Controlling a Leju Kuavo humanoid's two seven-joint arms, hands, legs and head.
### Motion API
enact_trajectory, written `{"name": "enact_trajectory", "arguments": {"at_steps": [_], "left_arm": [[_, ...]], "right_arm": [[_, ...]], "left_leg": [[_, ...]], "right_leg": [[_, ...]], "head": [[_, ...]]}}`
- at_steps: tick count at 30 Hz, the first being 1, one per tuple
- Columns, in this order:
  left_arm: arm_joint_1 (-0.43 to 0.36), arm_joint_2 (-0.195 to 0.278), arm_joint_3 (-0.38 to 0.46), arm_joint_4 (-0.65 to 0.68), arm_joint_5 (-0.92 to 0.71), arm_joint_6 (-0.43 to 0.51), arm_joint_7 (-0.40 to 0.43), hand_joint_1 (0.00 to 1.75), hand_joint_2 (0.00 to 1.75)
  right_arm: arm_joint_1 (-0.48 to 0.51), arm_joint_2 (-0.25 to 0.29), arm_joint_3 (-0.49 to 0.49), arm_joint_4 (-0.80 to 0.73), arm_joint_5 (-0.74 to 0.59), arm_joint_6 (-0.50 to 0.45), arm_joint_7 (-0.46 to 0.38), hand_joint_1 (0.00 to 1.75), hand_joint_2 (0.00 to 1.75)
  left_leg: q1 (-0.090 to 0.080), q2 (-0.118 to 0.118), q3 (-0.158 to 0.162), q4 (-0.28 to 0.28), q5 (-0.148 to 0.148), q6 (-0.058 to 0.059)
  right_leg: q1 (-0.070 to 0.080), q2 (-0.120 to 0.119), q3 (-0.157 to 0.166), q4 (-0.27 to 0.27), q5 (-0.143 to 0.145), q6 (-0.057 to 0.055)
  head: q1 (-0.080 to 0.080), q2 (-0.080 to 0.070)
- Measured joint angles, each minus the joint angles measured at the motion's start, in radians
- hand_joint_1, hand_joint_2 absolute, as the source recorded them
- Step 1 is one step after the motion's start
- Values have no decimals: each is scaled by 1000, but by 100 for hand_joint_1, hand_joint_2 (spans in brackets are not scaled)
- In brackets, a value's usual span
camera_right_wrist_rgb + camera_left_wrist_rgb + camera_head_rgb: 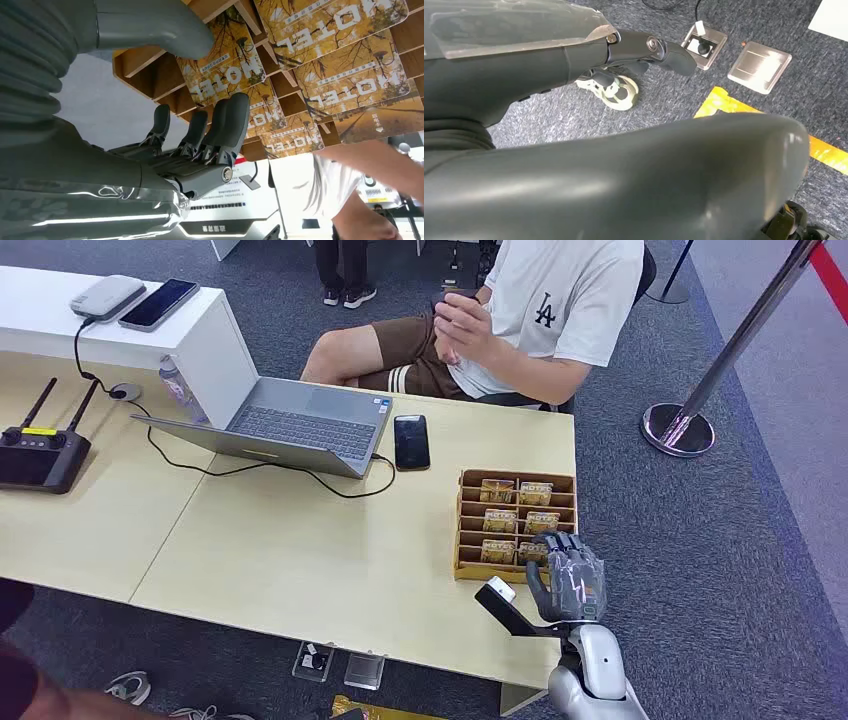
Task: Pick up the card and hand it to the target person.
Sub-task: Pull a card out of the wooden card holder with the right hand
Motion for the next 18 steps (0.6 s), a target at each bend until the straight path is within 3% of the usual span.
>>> {"name": "enact_trajectory", "arguments": {"at_steps": [9, 15, 18], "left_arm": [[-1, 0, 8, 0, 0, -2, 0, 0, 0], [-2, 0, 14, 0, 0, -2, -1, 0, 0], [-3, 0, 19, 0, 0, -2, -2, 0, 0]], "right_arm": [[-1, 0, 0, 0, 20, 4, 10, 74, 175], [-4, 0, 0, 1, 25, 11, 14, 37, 175], [-12, 1, 0, 2, 26, 11, 15, 31, 175]], "left_leg": [[0, 0, 0, 0, 0, 0], [0, 0, 0, 0, 0, 0], [0, 0, 1, 0, 0, 0]], "right_leg": [[0, 0, 0, 0, 0, 0], [0, 0, 0, 0, 0, 0], [0, 0, 0, 0, 0, 0]], "head": [[0, 0], [0, 0], [0, 0]]}}
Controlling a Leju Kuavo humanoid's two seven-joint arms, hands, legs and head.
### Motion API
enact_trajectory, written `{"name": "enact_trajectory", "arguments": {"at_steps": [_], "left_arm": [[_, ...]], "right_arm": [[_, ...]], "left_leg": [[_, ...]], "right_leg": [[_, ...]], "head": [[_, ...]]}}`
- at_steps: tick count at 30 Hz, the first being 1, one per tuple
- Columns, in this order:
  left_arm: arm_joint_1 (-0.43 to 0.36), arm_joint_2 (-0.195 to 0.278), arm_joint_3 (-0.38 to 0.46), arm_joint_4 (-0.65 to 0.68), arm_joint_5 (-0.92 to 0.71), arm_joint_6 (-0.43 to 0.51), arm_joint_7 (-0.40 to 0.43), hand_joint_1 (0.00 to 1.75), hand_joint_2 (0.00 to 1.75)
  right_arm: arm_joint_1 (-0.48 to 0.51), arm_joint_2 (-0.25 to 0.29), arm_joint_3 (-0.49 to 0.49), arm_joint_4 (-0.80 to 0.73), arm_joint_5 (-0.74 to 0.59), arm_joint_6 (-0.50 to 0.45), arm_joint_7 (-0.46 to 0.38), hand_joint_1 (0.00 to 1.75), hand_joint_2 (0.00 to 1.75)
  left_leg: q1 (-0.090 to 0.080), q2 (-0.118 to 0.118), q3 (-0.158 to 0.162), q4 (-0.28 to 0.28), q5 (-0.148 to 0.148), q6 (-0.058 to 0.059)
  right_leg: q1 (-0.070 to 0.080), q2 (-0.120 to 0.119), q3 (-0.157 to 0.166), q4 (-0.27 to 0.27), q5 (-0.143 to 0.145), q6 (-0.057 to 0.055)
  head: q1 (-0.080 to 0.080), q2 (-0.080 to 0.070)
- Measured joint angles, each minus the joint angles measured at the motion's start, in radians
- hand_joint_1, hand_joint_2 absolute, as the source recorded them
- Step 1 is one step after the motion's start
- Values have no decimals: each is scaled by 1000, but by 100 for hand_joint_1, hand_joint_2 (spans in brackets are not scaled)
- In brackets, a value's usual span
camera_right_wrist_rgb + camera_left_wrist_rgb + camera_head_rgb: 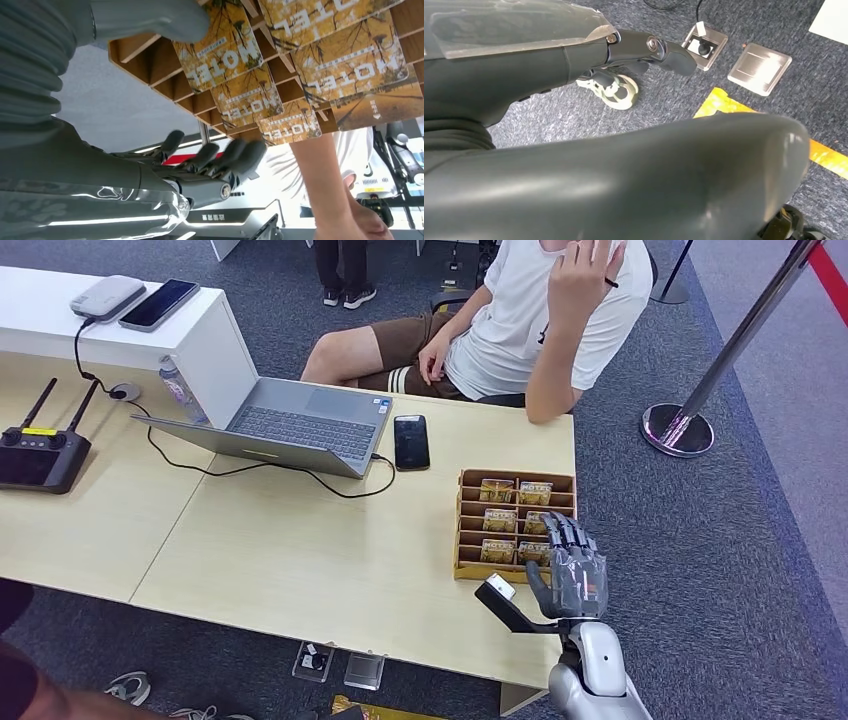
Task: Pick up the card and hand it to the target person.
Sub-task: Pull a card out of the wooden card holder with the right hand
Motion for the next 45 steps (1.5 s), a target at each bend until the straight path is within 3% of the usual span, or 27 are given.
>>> {"name": "enact_trajectory", "arguments": {"at_steps": [3, 17, 26, 32, 33, 37, 39, 45], "left_arm": [[-1, -1, 4, 0, 0, 0, 0, 0, 0], [-5, -4, 7, 0, -7, -2, 0, 0, 0], [-5, -4, 14, 0, -7, 0, 0, 0, 0], [-5, -4, 20, 0, -7, 0, -1, 0, 0], [-5, -4, 20, 0, -7, 0, -1, 0, 0], [-5, -4, 21, 0, -8, -1, -4, 0, 0], [-5, -4, 22, 0, -8, -2, -14, 0, 0], [-5, -6, 28, 0, -8, -2, -38, 0, 0]], "right_arm": [[-6, 0, 0, 1, 1, 0, 0, 35, 175], [-42, 0, 10, 28, 86, 42, 17, 85, 175], [-64, 0, 20, 58, 90, 52, 17, 72, 175], [-71, -1, 23, 71, 103, 52, 23, 81, 175], [-72, -1, 24, 72, 103, 52, 23, 90, 175], [-74, -2, 25, 78, 104, 52, 26, 167, 175], [-76, -3, 26, 80, 104, 55, 29, 175, 175], [-79, -7, 29, 82, 104, 58, 31, 175, 175]], "left_leg": [[0, 0, 1, 0, 0, 0], [0, 0, 1, 0, 1, 0], [0, 0, 1, 0, 1, 0], [0, 0, 1, 0, 1, 0], [0, 0, 1, 0, 1, 0], [0, 0, 1, 0, 1, 0], [0, 0, 1, 0, 1, 0], [0, 0, 0, 0, 1, 0]], "right_leg": [[0, 0, 1, 0, 0, 0], [0, 0, 1, 0, 1, -1], [0, 0, 1, 0, 2, -1], [0, 0, 1, 0, 2, -1], [0, 0, 1, 0, 2, -1], [0, 0, 1, 0, 2, -1], [0, 0, 1, 0, 2, -1], [0, 0, 0, 0, 2, 0]], "head": [[0, 0], [0, 0], [0, 0], [0, 0], [0, 0], [0, 0], [0, 0], [0, 0]]}}
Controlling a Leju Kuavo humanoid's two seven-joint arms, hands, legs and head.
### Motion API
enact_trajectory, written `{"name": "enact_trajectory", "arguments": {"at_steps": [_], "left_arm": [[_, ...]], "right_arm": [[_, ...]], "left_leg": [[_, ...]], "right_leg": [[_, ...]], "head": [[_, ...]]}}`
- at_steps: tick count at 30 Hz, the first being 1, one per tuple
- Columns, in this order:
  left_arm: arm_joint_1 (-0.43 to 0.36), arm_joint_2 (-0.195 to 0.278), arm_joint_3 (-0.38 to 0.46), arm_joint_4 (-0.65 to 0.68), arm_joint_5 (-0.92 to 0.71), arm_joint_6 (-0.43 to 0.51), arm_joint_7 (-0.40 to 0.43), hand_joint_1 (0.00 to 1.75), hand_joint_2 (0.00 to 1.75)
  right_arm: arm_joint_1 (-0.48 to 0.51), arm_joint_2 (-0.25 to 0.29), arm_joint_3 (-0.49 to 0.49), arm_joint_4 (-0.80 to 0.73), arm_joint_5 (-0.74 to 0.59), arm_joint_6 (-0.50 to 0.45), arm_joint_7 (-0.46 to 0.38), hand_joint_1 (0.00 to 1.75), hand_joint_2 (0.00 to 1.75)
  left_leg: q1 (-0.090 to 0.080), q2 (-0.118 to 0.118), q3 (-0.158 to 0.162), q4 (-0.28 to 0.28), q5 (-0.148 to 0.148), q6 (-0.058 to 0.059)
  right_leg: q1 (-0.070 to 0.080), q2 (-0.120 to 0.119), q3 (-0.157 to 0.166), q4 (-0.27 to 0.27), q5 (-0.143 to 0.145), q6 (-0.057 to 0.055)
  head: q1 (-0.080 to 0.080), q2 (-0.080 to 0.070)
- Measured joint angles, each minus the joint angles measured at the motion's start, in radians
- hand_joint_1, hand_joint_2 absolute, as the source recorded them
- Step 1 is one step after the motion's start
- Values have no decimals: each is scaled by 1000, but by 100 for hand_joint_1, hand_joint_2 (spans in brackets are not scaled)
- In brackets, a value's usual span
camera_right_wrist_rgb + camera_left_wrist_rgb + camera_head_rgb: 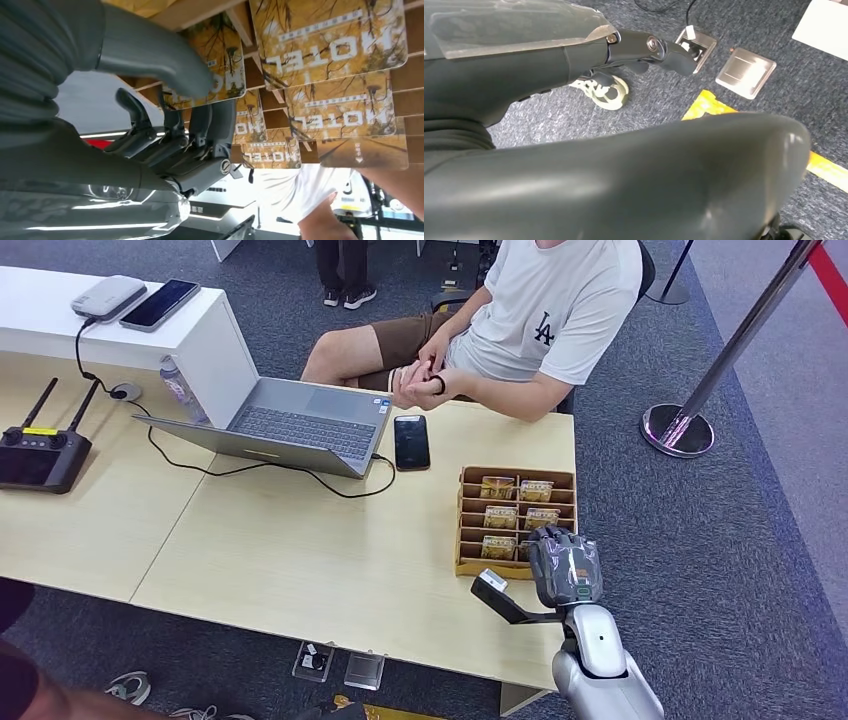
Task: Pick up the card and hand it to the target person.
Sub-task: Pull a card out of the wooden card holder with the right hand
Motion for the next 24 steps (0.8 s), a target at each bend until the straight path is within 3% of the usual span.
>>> {"name": "enact_trajectory", "arguments": {"at_steps": [24], "left_arm": [[-4, -7, 21, 0, -14, 29, -57, 0, 0]], "right_arm": [[2, -10, 1, 6, -44, -19, -18, 175, 175]], "left_leg": [[0, 0, -1, 0, 0, 0]], "right_leg": [[0, 0, -1, 0, 0, 0]], "head": [[0, 0]]}}
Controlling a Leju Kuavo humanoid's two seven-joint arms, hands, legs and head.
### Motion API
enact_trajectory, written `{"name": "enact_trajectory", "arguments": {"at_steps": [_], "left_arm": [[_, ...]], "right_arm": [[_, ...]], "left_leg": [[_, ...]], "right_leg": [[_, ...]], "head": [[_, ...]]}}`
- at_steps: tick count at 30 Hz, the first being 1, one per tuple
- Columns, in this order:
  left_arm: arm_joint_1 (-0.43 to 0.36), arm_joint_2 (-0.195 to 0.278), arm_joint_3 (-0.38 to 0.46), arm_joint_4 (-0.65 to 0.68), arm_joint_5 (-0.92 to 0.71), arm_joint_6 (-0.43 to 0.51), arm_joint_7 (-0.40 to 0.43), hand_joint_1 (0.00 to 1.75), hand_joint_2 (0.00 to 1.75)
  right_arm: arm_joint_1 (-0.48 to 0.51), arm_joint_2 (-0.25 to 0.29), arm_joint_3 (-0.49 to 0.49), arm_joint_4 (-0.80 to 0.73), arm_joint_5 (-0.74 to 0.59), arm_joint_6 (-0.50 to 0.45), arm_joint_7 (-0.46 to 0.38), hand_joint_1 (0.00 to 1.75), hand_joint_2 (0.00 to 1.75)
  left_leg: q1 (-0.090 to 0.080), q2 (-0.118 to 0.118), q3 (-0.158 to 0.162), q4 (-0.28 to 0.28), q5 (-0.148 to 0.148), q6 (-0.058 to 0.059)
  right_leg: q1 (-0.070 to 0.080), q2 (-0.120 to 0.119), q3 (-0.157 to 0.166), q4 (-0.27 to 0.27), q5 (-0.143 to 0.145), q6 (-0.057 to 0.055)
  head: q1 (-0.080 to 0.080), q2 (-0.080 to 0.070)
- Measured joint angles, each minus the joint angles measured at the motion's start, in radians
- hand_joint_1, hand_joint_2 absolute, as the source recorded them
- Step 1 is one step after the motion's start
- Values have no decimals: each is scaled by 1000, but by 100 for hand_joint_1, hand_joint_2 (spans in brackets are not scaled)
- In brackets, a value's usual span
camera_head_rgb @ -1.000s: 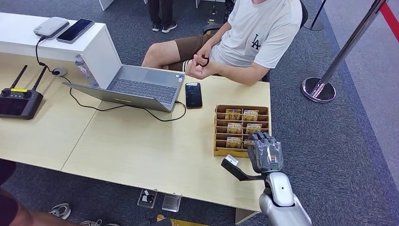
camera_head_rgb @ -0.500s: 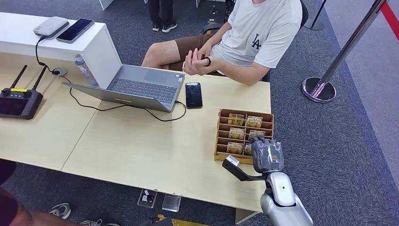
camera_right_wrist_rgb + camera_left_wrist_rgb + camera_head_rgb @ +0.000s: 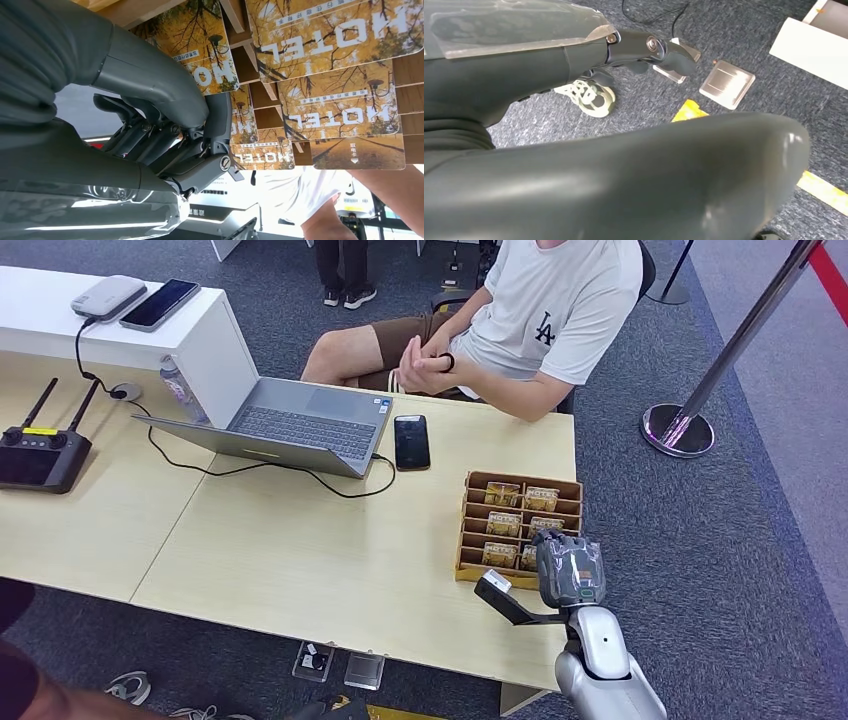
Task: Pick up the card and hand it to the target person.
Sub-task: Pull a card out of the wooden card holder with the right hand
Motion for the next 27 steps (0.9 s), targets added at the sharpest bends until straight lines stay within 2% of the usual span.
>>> {"name": "enact_trajectory", "arguments": {"at_steps": [8, 15, 22, 27], "left_arm": [[0, -2, 12, 0, -4, 7, -6, 0, 0], [0, -3, 24, 0, -19, 12, -5, 0, 0], [0, -7, 31, 0, -35, 20, 8, 0, 0], [-1, -10, 33, 0, -40, 23, 10, 0, 0]], "right_arm": [[24, -7, -4, -36, -106, -1, -55, 175, 175], [49, -22, -27, -148, -208, -15, -104, 175, 175], [67, -24, -36, -312, -174, -67, -96, 175, 175], [67, -14, -35, -373, -154, -78, -87, 175, 175]], "left_leg": [[0, 0, -1, 0, 0, 0], [0, 0, -1, 0, 0, 0], [0, 0, -2, 0, 0, 0], [0, 0, -2, 0, 0, 0]], "right_leg": [[0, 0, 0, 0, 0, 0], [0, 0, -2, 0, 0, 0], [0, 0, -2, 0, 0, 0], [0, 0, -2, 0, 0, 0]], "head": [[0, 0], [0, 0], [0, 0], [0, 0]]}}
